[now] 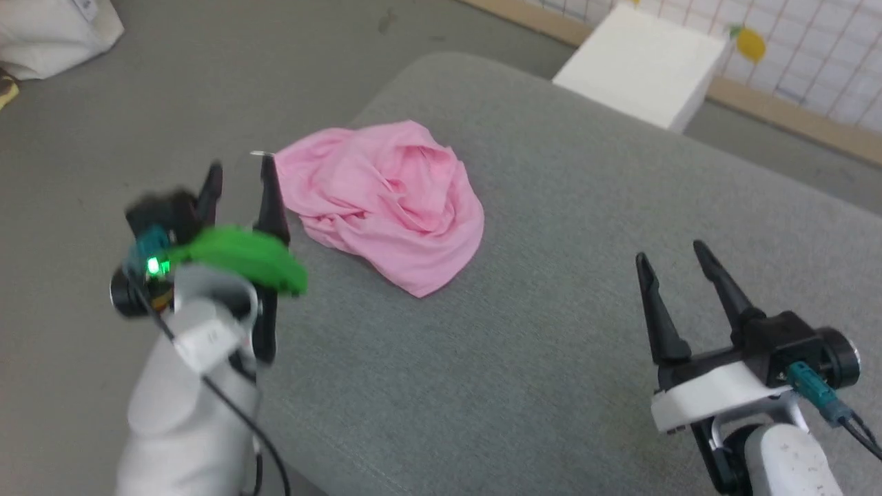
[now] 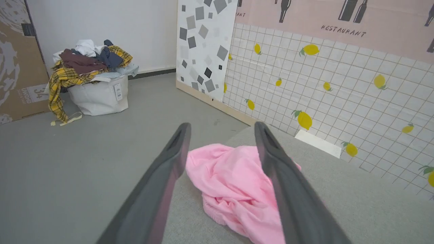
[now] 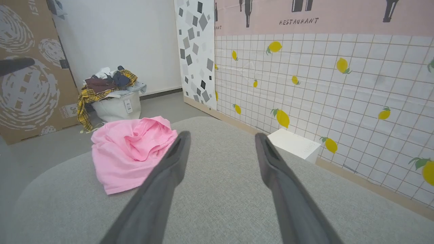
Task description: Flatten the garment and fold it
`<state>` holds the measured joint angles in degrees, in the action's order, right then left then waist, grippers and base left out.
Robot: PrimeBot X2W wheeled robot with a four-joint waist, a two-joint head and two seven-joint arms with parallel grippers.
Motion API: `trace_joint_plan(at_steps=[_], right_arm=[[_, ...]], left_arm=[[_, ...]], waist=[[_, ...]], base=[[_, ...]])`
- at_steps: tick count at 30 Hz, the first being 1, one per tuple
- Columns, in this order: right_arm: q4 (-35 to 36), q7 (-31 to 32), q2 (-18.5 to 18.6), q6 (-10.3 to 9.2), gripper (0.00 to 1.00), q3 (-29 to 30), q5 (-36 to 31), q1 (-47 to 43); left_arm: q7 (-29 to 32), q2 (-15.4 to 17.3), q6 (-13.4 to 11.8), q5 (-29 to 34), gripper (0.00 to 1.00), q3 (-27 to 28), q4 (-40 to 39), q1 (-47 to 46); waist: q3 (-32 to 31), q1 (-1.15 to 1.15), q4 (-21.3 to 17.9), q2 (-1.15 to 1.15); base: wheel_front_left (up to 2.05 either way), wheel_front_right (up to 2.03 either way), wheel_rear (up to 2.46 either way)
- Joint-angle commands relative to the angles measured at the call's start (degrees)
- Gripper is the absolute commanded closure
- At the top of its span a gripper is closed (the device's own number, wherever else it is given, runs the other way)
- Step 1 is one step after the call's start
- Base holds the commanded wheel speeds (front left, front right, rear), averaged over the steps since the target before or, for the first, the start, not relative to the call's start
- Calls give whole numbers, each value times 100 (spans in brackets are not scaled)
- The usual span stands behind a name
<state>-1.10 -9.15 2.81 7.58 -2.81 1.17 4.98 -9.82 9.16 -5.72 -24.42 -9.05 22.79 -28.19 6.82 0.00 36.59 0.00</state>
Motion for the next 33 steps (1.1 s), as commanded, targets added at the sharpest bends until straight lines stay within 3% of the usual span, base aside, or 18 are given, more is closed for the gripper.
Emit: trace_joint_plan(at_steps=[1,6,11,15,19,25,26,27,28,29,33], right_arm=[[107,62,7,-9,0,-23,-81,148],[454,267,15,-9,0,-148,-238,528],[670,320,107,-9,0,-293,-214,923],[695,245,125,-9,0,-319,-152,1114],[610,99,101,-9,0,-292,-66,1193],[317,-132,59,-9,0,-236,31,1179],[246,-176,51,-9,0,-226,55,1168],[167,-221,44,-9,0,-213,88,1150],[113,-252,38,-9,0,-202,110,1132],[42,-290,32,-9,0,-191,128,1104],[-208,-393,16,-9,0,-140,221,926]], left_arm=[[137,-37,97,-161,0,46,154,-323],[879,145,432,-623,0,241,827,-1355],[2072,683,514,-922,0,413,1474,-1936],[2944,1109,316,-1169,0,651,1780,-1922],[3626,1315,82,-1470,0,900,1956,-1518],[4543,1383,-306,-1737,0,1030,1988,-719],[4720,1395,-329,-1778,13,1025,1927,-584],[4840,1418,-311,-1807,57,1014,1821,-463],[4846,1462,-310,-1804,95,1023,1703,-384],[4727,1548,-323,-1741,100,1036,1535,-300],[3954,1888,-276,-1369,100,1043,908,-99]], waist=[[794,0,-481,0],[1683,0,-1071,0],[2434,0,-1729,0],[2836,0,-2204,0],[2995,0,-2517,0],[2774,0,-2686,0],[2673,0,-2695,0],[2537,0,-2696,0],[2431,0,-2694,0],[2268,0,-2690,0],[1567,0,-2701,0]], base=[[0,0,0],[0,0,0],[0,0,0],[0,0,0],[0,0,0],[0,0,0],[0,0,0],[0,0,0],[0,0,0],[0,0,0],[0,0,0]])
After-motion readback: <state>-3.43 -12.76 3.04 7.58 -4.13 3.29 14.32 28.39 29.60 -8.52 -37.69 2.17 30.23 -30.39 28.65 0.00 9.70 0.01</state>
